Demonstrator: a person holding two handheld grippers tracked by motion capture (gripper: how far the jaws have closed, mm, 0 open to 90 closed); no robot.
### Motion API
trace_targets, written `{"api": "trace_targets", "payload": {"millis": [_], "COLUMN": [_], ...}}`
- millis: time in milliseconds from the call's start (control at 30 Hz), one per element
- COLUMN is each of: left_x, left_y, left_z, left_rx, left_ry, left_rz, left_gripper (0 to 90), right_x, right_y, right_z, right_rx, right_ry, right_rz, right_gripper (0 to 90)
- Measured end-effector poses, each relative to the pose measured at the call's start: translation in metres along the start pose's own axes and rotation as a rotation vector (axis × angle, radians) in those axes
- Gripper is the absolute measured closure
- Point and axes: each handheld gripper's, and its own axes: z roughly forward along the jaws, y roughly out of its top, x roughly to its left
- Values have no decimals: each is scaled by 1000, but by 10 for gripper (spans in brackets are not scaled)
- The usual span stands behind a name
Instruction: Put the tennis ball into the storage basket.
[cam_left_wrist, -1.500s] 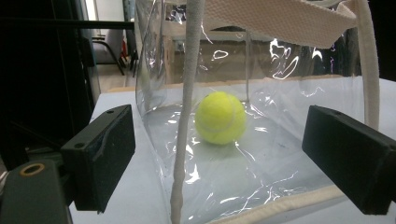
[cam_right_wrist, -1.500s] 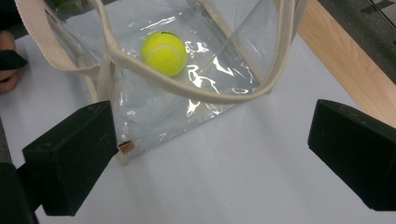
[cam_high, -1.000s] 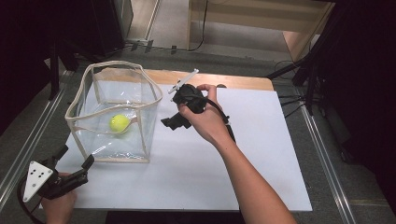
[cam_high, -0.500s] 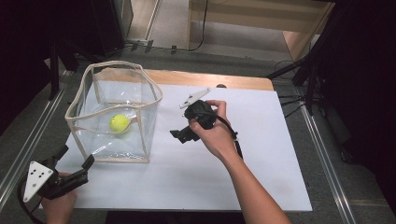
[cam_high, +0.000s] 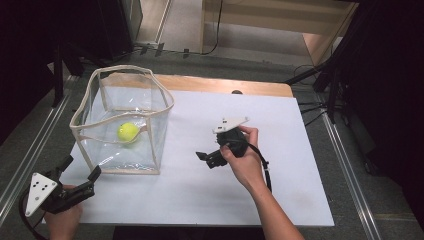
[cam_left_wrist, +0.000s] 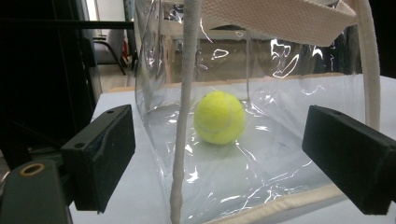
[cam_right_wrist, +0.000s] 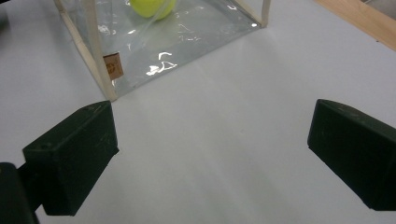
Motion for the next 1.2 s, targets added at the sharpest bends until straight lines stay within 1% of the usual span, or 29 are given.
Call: {"api": "trace_targets", "payload": {"millis": [167,233,267,367,600,633,700,833,867,1200], "left_x": [0,0,0,0,0,0,0,0,0,-1], "left_y": [0,0,0,0,0,0,0,0,0,0], "left_z": [0,0,0,0,-1,0,-1,0,0,0], "left_rx": [-1,-2,-2,-1,-2,-4,-1,-1,-1,1], "left_ry": [2,0,1,1,5,4,4,3,3,6], "left_rz": [1,0,1,4,0,0,0,1,1,7], "left_gripper": [98,98,98,98,98,98,98,98,98,98], "right_x": [-4,-6,-7,-9,-13,-14,-17,-20,-21,-32], "right_y": [-19,-25,-29,-38,-65,-69,-78,-94,-98,-138], "right_z": [-7,-8,-10,-13,-22,-23,-27,-35,-37,-56], "right_rx": [-26,-35,-38,-56,-108,-113,-116,-129,-133,-153], "right_ry": [-11,-18,-25,-28,-61,-67,-79,-102,-106,-164], "right_rz": [29,26,37,42,68,78,84,113,109,173], "right_gripper": [5,5,5,5,5,5,5,5,5,5]}}
